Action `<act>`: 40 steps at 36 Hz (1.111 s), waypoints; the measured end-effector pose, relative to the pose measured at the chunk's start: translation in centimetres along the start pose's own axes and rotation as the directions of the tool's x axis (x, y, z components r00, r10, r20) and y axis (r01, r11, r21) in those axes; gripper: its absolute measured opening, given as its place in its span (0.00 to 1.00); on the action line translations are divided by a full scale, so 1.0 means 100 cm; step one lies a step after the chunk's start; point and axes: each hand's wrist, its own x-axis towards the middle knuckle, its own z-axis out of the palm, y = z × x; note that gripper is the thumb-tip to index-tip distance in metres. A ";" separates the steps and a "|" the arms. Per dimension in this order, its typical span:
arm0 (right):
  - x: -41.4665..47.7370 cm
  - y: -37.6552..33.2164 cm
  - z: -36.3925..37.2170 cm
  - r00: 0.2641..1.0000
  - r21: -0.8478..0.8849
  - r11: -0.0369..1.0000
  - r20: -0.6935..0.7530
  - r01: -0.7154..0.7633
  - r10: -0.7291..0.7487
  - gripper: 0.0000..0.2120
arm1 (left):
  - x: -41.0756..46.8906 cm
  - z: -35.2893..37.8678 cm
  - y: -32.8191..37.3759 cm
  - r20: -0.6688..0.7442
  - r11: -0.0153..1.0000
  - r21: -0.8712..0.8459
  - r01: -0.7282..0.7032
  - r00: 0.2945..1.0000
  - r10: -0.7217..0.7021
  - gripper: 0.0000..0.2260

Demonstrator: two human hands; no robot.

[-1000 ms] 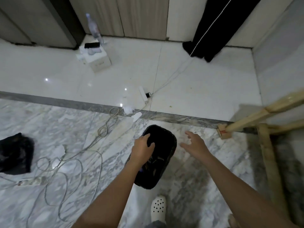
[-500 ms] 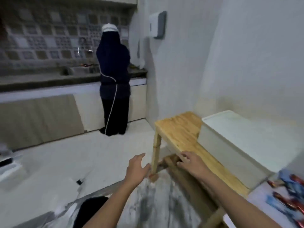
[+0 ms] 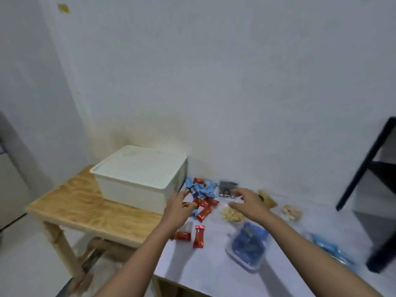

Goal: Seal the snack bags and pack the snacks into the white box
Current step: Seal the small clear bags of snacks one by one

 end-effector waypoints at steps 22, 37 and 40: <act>0.129 0.199 0.029 0.925 0.085 0.921 -0.002 -0.380 0.381 0.28 | 0.210 0.226 0.015 0.574 0.955 0.141 -0.260 0.808 0.135 0.30; 0.164 0.243 0.047 0.936 0.261 0.906 -0.020 -0.333 0.350 0.28 | 0.256 0.265 0.009 0.709 0.992 0.004 -0.127 0.700 0.087 0.31; 0.162 0.247 0.043 0.942 0.320 0.897 -0.039 -0.304 0.334 0.26 | 0.259 0.263 0.015 0.702 0.994 -0.111 -0.002 0.707 0.080 0.29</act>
